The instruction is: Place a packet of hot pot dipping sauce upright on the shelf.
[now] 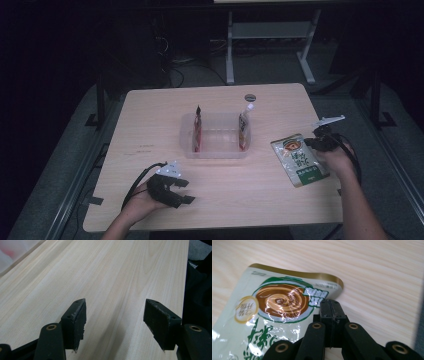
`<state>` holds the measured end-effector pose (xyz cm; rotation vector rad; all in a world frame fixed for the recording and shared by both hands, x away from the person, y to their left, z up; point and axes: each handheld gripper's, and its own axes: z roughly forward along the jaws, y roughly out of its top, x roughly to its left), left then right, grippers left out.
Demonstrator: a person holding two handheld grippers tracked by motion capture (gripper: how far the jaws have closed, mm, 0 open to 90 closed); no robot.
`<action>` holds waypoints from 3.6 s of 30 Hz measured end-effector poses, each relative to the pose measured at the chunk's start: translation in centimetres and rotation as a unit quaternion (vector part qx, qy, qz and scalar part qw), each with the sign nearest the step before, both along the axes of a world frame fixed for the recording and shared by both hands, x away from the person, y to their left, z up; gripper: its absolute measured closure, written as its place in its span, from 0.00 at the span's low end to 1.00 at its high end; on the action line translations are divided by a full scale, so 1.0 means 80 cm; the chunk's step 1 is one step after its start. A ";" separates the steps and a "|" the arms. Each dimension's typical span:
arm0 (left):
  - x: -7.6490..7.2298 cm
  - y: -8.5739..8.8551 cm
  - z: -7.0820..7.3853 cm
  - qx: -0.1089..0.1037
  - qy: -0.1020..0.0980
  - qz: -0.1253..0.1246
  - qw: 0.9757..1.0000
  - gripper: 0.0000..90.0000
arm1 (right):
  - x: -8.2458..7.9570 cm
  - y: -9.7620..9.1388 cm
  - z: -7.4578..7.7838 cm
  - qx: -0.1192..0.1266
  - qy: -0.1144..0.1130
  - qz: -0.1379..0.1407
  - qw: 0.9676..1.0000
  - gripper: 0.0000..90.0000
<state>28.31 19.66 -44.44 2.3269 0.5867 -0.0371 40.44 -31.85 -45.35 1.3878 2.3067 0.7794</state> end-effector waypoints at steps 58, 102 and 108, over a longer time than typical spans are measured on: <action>-0.001 -0.007 0.003 -0.007 -0.003 -0.006 1.000 0.38 | -0.132 0.063 0.009 -0.039 0.020 0.151 0.988 1.00; 0.008 -0.015 0.016 -0.028 -0.056 -0.011 0.998 0.30 | -0.090 0.207 -0.002 -0.044 0.008 0.299 0.953 1.00; 0.013 -0.016 0.016 -0.030 -0.062 -0.002 0.998 0.26 | -0.083 0.235 -0.004 -0.026 0.009 0.322 0.946 1.00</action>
